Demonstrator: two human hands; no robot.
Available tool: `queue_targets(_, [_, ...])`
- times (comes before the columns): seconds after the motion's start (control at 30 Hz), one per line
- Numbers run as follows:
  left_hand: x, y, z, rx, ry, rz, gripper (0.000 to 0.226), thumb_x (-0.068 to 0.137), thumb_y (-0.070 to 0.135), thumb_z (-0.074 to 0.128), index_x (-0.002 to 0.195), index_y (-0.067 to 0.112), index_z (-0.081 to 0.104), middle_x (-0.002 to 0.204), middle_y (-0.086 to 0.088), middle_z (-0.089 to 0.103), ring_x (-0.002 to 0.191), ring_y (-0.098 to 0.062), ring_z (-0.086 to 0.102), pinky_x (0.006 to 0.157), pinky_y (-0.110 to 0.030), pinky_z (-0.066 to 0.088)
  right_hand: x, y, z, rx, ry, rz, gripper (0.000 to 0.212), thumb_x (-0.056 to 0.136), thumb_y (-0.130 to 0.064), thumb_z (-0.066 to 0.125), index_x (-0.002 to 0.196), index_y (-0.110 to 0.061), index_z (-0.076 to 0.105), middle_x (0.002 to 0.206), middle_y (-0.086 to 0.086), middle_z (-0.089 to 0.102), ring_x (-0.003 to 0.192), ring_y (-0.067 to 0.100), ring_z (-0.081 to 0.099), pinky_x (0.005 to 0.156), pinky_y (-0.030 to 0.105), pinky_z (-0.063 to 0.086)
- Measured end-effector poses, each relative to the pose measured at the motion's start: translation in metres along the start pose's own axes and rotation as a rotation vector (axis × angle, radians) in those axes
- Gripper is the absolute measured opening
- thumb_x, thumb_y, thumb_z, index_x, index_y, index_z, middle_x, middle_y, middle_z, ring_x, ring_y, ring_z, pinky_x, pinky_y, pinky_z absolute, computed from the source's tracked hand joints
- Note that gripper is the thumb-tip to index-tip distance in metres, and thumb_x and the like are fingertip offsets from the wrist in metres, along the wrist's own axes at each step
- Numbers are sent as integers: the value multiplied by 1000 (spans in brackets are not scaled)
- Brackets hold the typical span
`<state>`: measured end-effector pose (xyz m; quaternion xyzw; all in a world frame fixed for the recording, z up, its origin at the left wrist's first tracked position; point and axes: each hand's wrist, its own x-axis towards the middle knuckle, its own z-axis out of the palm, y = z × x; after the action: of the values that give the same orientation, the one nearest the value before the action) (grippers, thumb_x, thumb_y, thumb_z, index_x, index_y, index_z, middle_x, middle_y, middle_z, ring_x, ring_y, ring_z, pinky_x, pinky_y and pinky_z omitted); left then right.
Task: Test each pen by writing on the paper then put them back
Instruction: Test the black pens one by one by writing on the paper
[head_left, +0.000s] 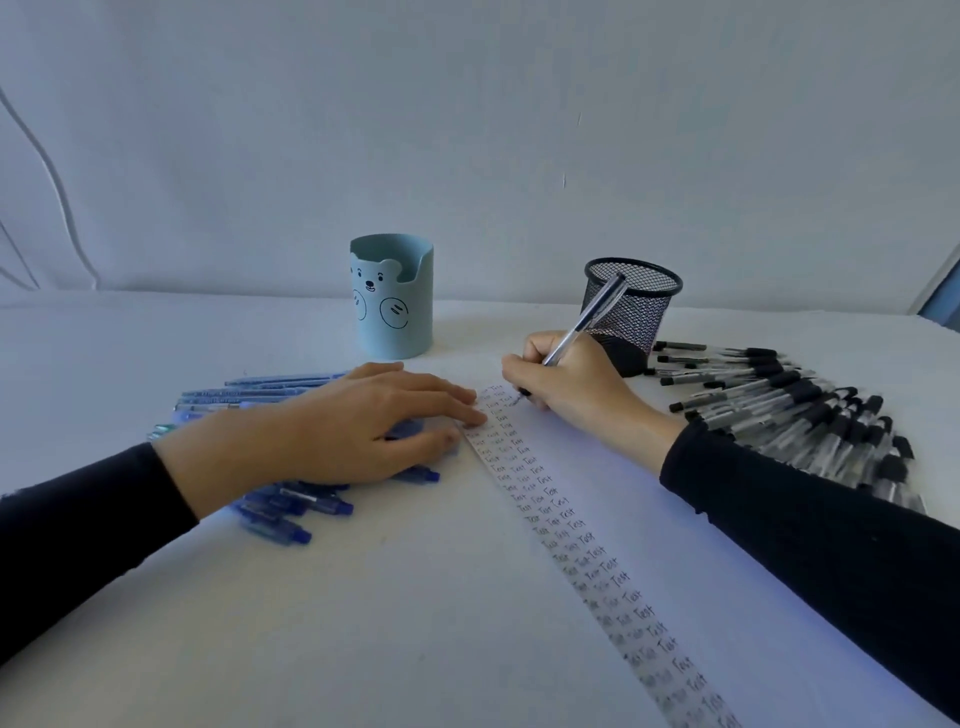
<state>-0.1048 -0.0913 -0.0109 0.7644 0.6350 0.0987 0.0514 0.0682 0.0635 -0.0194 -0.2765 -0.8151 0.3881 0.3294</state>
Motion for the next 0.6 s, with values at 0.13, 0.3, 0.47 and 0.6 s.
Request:
queue_targets(0.13, [0,2,1,6,21,9,48,90,65,27,132,53,46,143,33,38,131,10,33,117,-26,20,1,3,1,-6,21,-9,36,80,-14,65,49,-13,47,42,-2,50,41,6,46,54,24,42])
queue_targets(0.3, [-1,1,3,-19,50,19,44,91,61,33,131,50,48,142,30,41,128,4,41,114,-34,31,5,2,0,-20,-32,-16,27,78,-17,66,55,-9,54,42,-4,53,42,6,51,57,25,46])
queue_targets(0.47, [-1,1,3,-18,53,18,45,92,61,32,132,49,49,143,29,41,130,9,37,115,-36,29,4,4,0,-1,-42,-37,34,81,-16,66,51,-13,48,41,-2,53,41,8,49,51,20,42])
queue_targets(0.6, [0,0,4,-20,64,21,44,92,60,34,132,48,50,143,30,41,130,7,38,114,-35,30,4,4,1,17,-38,-29,35,81,-16,66,52,-9,48,43,3,53,41,9,47,51,20,42])
